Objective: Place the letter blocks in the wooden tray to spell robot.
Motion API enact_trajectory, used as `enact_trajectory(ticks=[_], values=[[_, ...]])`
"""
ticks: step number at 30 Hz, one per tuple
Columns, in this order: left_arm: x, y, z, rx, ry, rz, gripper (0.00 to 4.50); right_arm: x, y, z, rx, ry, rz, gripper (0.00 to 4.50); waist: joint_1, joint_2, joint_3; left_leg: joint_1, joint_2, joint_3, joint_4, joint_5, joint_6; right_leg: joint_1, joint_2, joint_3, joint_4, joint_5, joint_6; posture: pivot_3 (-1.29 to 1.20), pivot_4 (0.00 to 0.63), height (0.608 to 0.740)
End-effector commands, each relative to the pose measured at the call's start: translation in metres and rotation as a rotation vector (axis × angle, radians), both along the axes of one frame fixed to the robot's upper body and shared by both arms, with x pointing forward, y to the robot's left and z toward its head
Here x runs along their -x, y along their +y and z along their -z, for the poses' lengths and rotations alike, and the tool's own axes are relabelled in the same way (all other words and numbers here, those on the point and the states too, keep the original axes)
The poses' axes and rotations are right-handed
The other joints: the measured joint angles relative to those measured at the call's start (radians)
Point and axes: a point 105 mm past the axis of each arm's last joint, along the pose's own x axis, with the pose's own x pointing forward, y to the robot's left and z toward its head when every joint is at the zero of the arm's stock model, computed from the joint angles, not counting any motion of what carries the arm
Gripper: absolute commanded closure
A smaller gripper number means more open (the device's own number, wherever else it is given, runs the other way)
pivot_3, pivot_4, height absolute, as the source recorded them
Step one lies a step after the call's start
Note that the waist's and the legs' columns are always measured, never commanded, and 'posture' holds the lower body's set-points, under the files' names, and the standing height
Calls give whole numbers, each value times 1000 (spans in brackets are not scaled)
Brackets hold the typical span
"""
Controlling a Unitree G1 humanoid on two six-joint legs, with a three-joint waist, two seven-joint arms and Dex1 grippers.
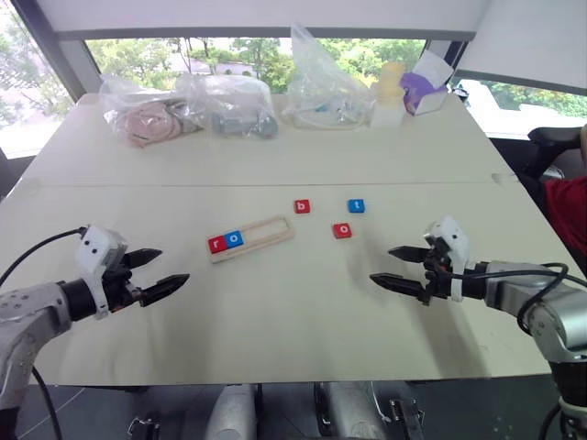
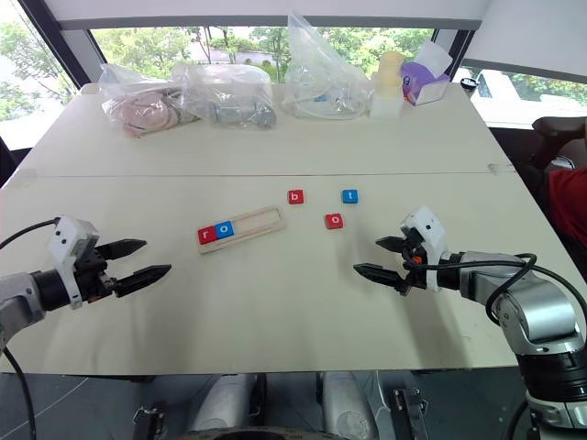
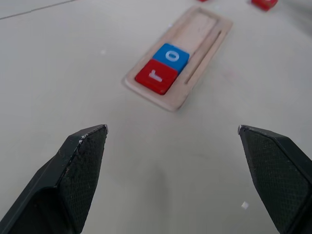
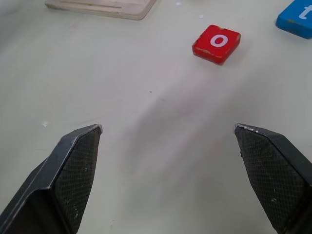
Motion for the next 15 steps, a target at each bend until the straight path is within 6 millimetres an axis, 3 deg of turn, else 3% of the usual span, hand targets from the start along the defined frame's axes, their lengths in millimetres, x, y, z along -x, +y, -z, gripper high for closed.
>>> enact_trajectory(ticks=[1, 7, 10, 15], values=[[-4, 5, -14, -21, -26, 24, 0, 0, 3, -10, -2, -40, -15, 12, 0, 0, 0, 0, 0, 0, 0, 0, 0, 0, 0, 0, 0, 0, 0, 0, 150, 735], [-15, 9, -33, -41, -58, 88, 0, 2, 8, -13, -19, -22, -24, 12, 0, 0, 0, 0, 0, 0, 0, 0, 0, 0, 1, 0, 0, 0, -1, 0, 150, 735], [-32, 0, -33, -112, -89, 176, 0, 11, 34, -25, -64, -1, -137, 12, 2, 1, 0, 0, 0, 0, 0, 0, 0, 0, 1, -1, 0, 0, -1, 0, 150, 735], [-60, -19, -20, -180, -94, 311, 0, 17, 69, -30, -80, -32, -213, 12, 1, 0, -1, 0, -1, 0, 0, 0, 0, 0, 2, -1, 0, 1, 1, 0, 150, 735]])
